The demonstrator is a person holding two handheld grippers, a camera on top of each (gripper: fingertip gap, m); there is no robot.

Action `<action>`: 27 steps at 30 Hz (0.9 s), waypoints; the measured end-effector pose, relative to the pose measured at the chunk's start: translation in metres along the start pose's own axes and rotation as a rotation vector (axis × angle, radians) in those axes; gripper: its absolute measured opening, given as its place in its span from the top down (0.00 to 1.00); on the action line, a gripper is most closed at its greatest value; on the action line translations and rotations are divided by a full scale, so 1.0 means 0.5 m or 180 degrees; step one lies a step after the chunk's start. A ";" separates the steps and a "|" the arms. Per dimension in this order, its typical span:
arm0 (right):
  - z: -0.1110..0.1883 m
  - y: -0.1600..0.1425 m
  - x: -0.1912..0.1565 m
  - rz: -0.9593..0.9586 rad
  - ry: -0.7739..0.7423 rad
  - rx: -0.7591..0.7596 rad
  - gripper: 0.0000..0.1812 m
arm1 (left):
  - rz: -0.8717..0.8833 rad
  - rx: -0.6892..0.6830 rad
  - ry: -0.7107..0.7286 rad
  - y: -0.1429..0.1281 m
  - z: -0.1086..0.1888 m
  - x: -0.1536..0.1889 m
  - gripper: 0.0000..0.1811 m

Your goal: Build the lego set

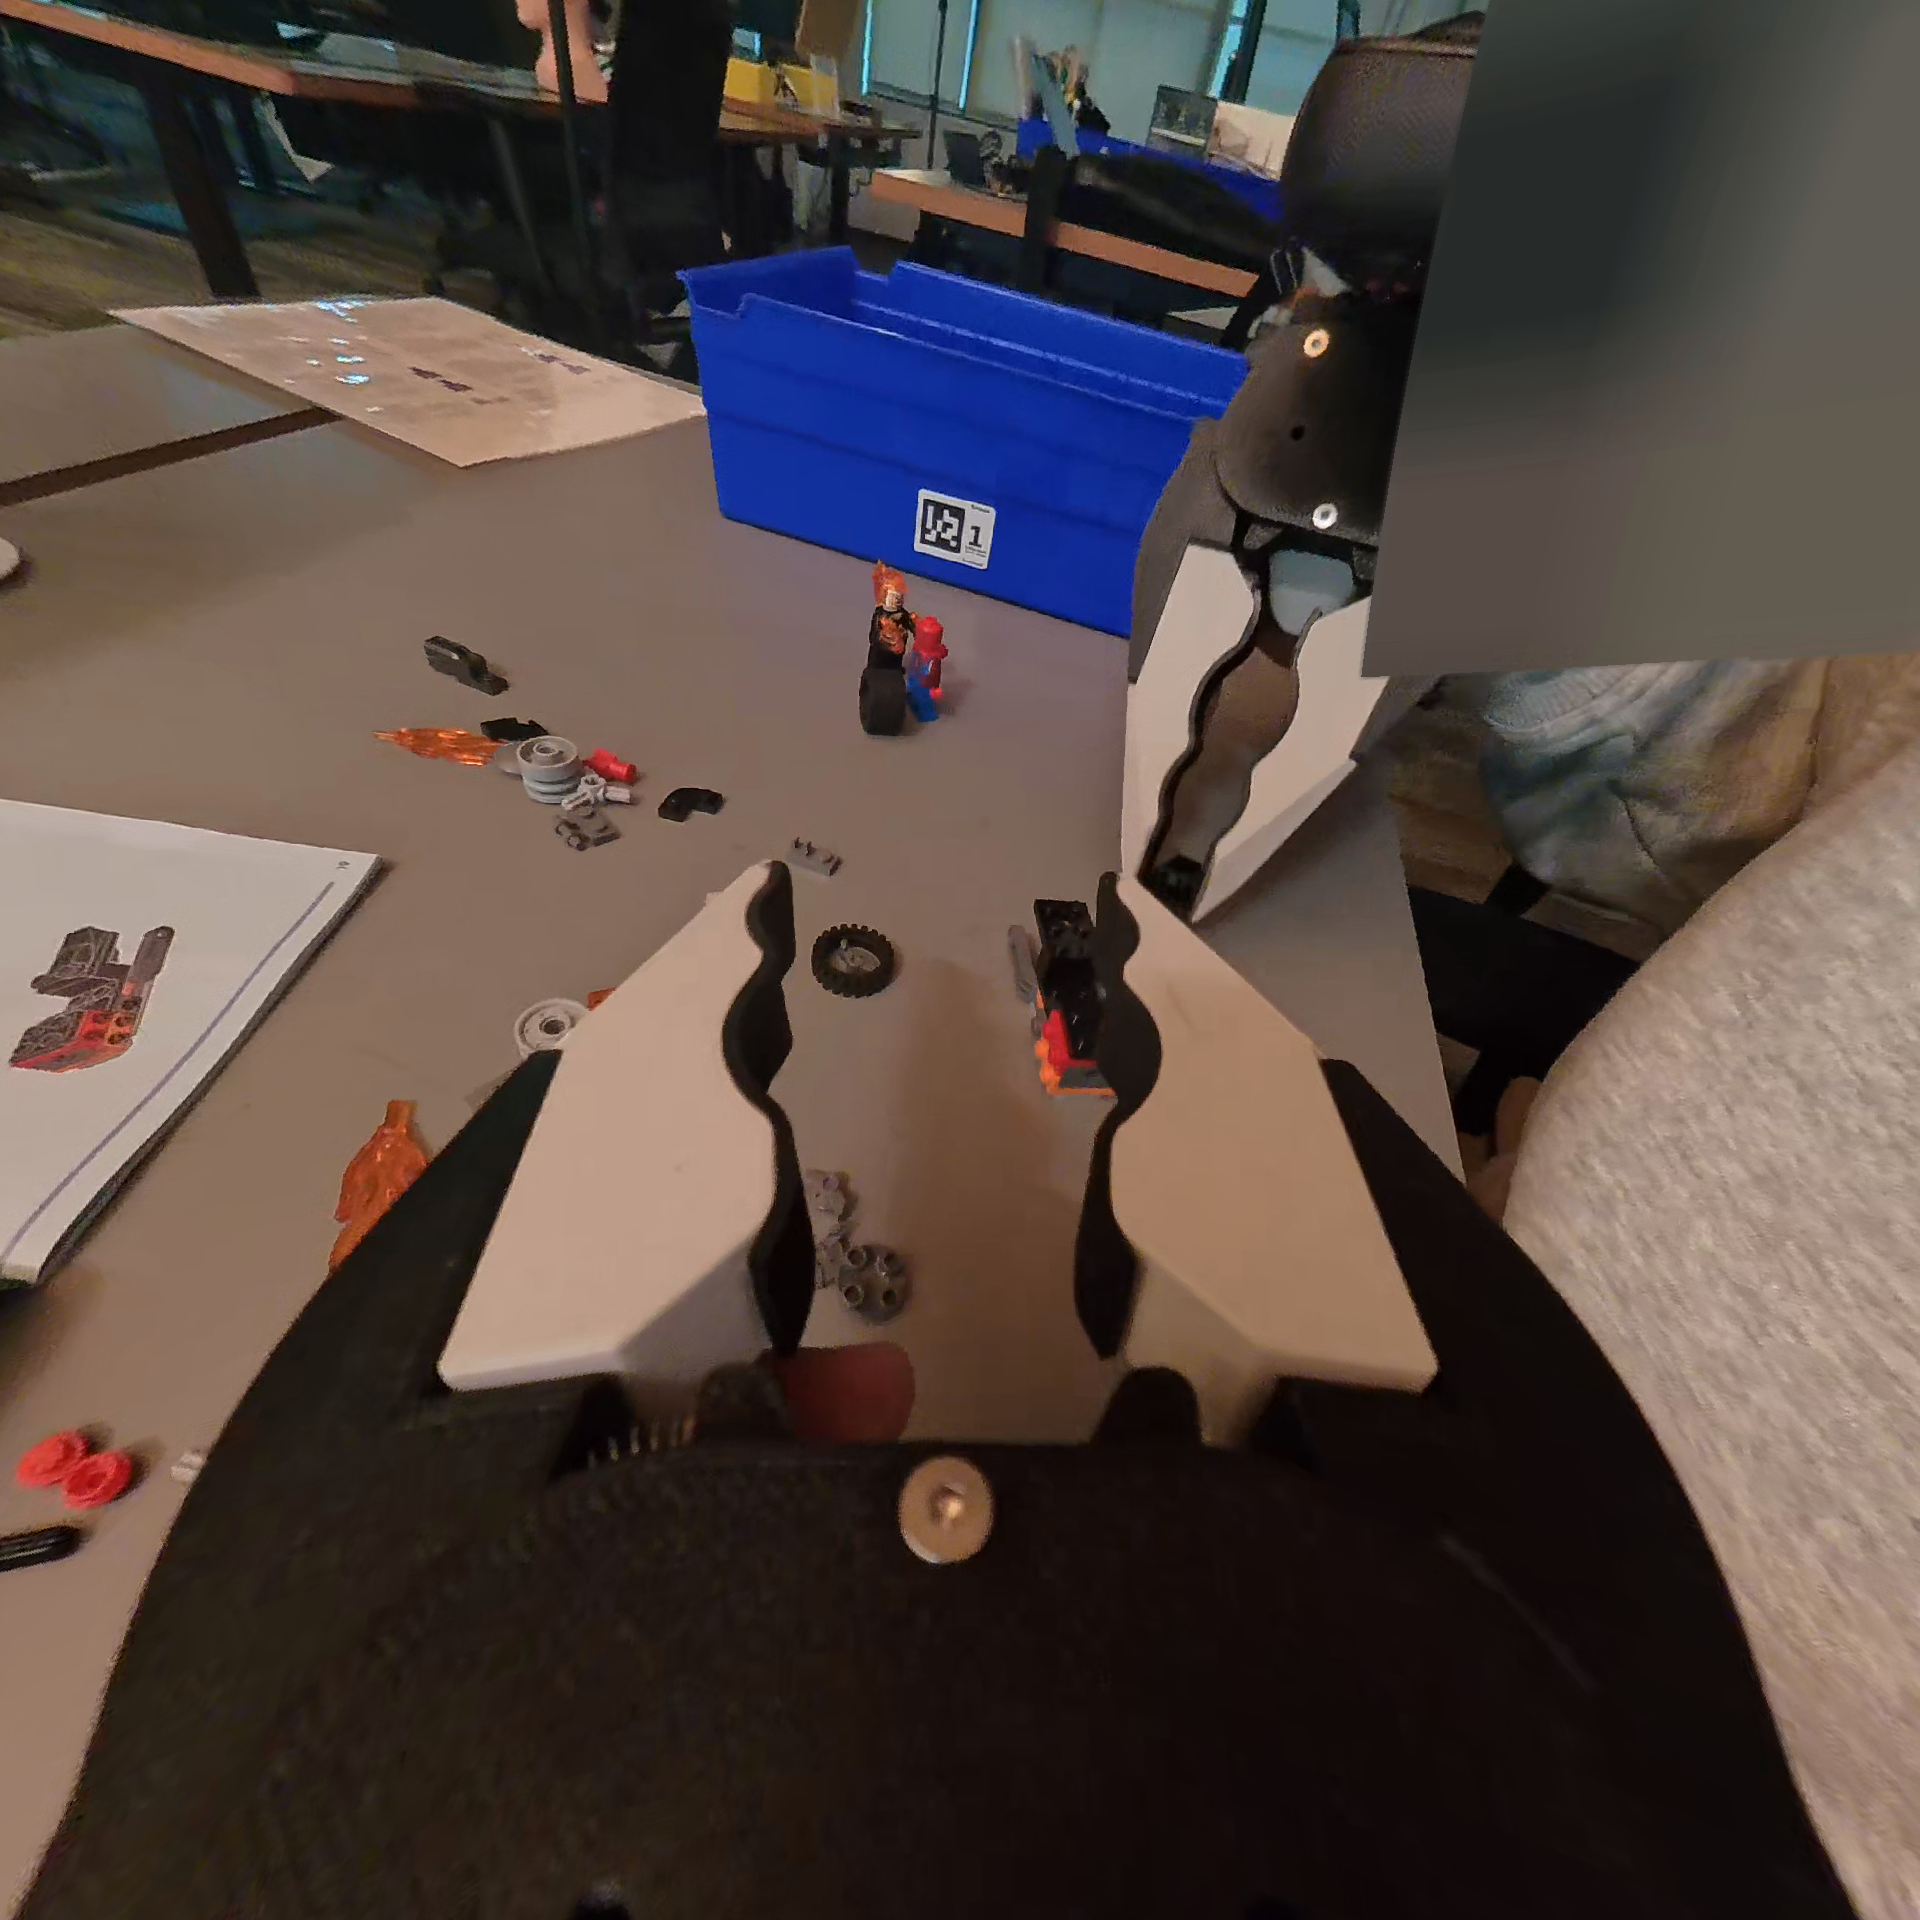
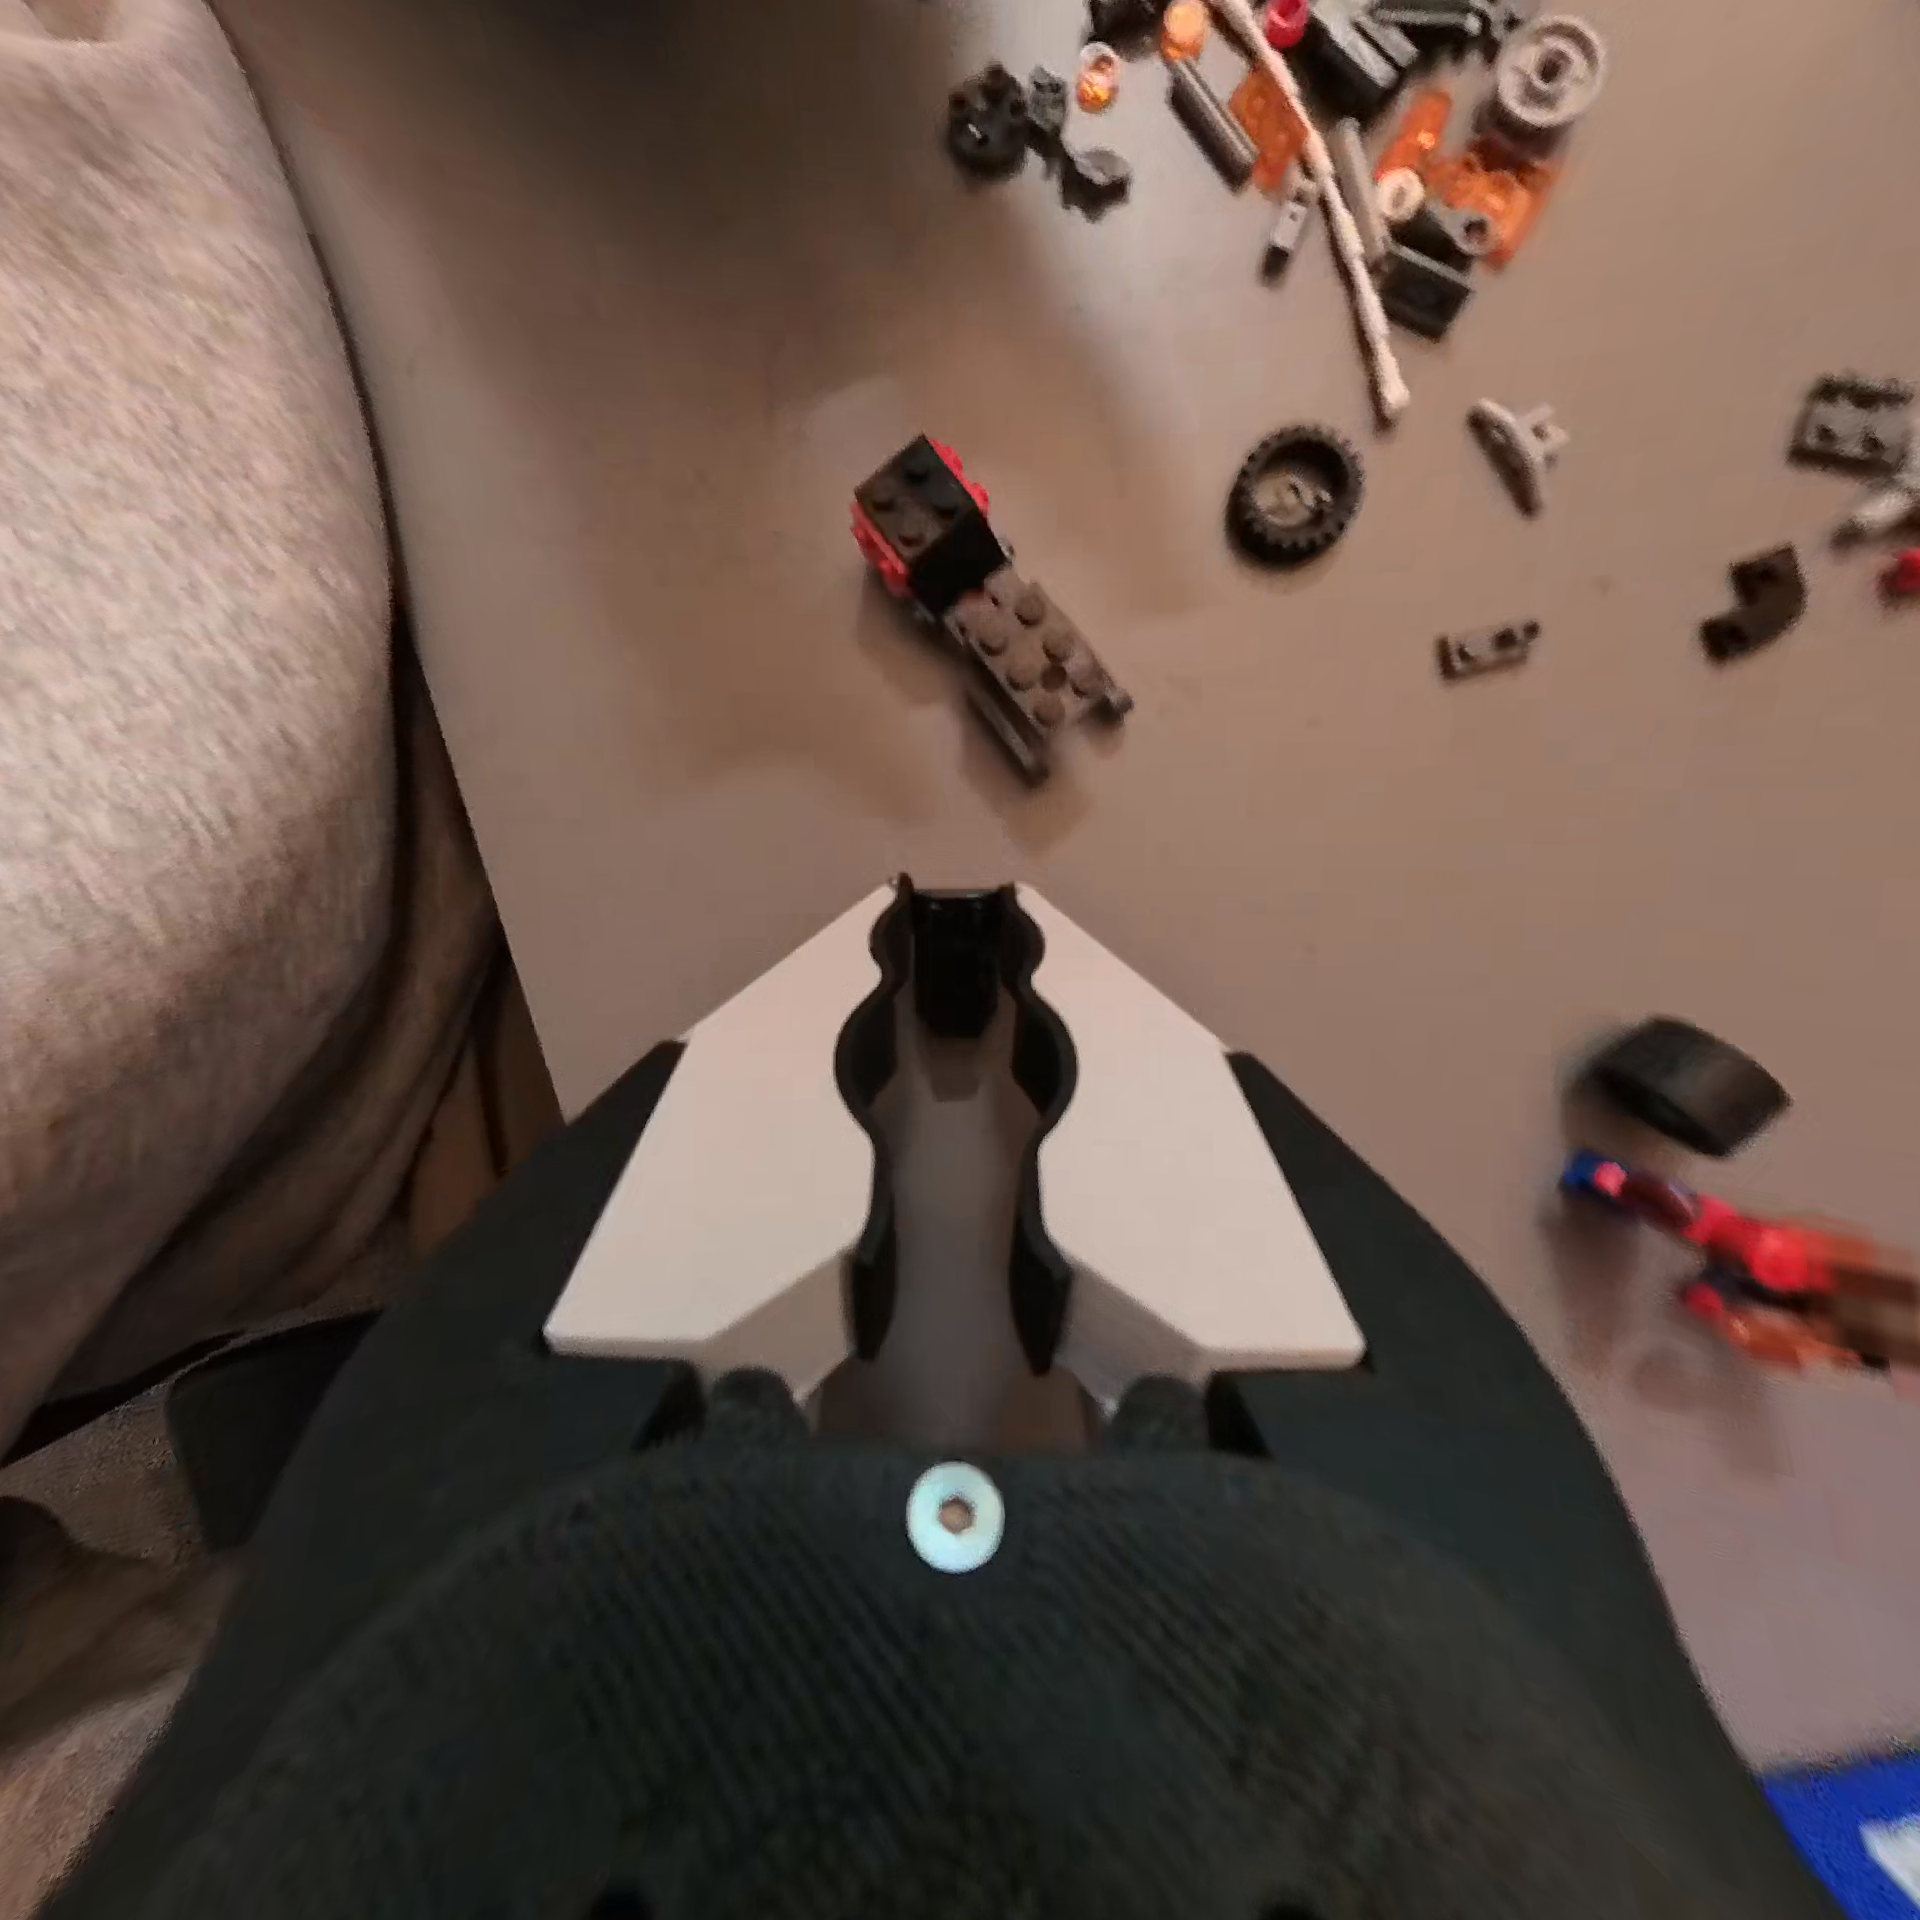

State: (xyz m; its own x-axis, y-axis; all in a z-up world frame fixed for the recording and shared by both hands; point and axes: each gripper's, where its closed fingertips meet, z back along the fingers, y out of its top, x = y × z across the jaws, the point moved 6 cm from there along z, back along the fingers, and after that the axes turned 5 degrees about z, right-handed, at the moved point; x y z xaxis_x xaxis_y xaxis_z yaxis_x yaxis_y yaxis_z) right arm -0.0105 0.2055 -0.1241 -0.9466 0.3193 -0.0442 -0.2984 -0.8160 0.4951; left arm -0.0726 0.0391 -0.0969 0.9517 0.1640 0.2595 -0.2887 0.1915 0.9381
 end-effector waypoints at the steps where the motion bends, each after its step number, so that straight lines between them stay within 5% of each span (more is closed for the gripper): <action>1: 0.008 -0.008 0.005 -0.0034 -0.0085 -0.0070 0.92 | 0.0006 0.0010 -0.0005 0.000 0.001 0.000 0.69; 13: 0.023 -0.031 0.023 -0.0062 -0.0377 -0.0508 0.92 | 0.0111 0.0074 -0.0091 0.003 0.004 -0.002 0.69; 19: 0.047 0.076 0.021 0.0129 -0.0483 0.0741 0.92 | -0.0115 0.0006 -0.0413 -0.001 -0.013 0.038 0.72; 27: 0.039 0.135 0.032 -0.0197 -0.0192 0.1812 0.92 | -0.0276 0.0007 -0.0613 -0.003 -0.025 0.069 0.67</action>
State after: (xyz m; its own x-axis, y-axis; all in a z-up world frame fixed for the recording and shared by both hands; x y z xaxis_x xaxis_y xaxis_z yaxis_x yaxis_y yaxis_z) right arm -0.0434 0.1647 -0.0745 -0.9158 0.3988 -0.0466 -0.2245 -0.4123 0.8829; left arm -0.0406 0.0564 -0.0920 0.9754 -0.0412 0.2166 -0.2048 0.1948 0.9592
